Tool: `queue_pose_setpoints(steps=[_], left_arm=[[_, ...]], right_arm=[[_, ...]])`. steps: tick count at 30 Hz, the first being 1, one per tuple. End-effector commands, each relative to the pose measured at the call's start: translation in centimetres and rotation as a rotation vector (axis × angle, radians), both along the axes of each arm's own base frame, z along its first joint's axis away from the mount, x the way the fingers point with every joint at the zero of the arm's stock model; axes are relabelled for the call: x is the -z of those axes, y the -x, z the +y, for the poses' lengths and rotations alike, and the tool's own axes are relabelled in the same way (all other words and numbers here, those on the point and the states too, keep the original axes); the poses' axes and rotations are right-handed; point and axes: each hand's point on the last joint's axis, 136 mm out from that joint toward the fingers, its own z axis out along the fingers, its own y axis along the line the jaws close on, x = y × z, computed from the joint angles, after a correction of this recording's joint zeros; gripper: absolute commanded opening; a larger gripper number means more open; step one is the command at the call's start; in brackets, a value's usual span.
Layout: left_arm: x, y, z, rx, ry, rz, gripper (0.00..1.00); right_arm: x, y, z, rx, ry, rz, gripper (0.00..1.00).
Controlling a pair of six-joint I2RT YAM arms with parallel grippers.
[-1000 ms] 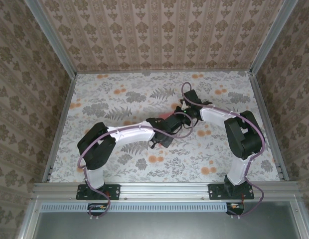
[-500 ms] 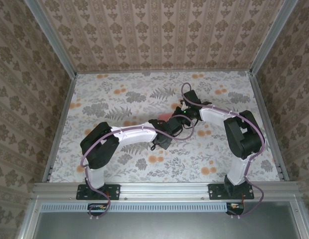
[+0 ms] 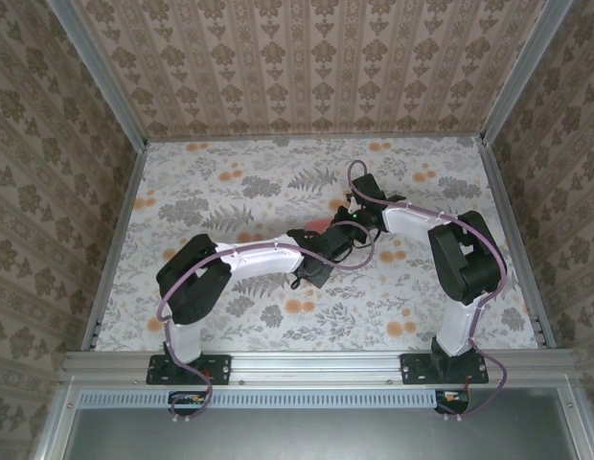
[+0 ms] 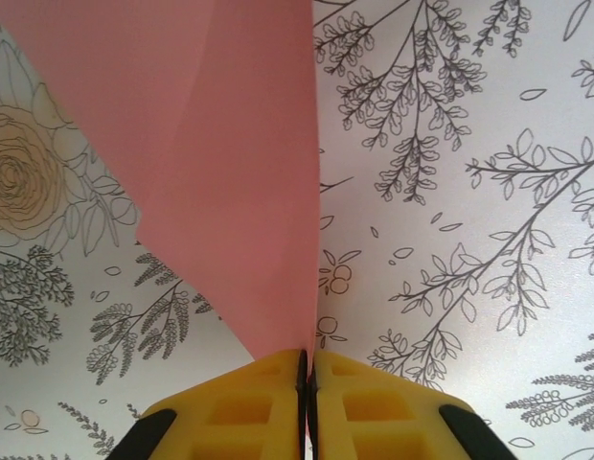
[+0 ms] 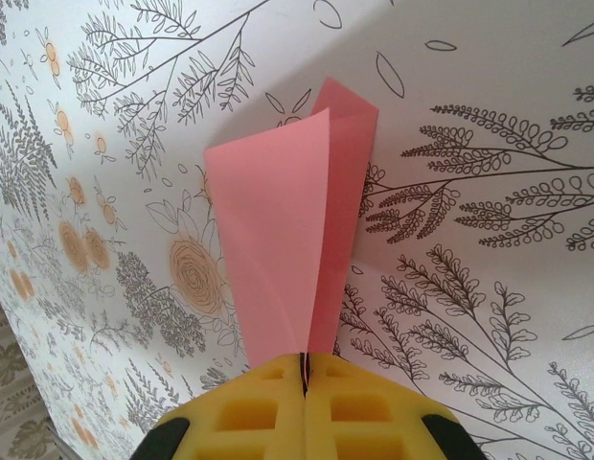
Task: Fold a paper plane with a square sheet of paper (fold left side to right side)
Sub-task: Fold the wing for the fifth time at the center of the table.
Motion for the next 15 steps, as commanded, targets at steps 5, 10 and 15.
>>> queue_pose_setpoints(steps=[5,10,15], left_arm=[[0.87,0.37,-1.01,0.033,0.017,0.062,0.11],[1.15,0.47,-1.13,0.038,0.023,0.081,0.13],[0.98,0.23,-0.74,0.016,0.03,0.077,0.08]], right_arm=[[0.45,0.27,0.24,0.003,0.011,0.032,0.0],[0.68,0.3,0.2,0.003,0.015,0.037,0.0],[0.6,0.31,0.06,0.003,0.017,0.034,0.0]])
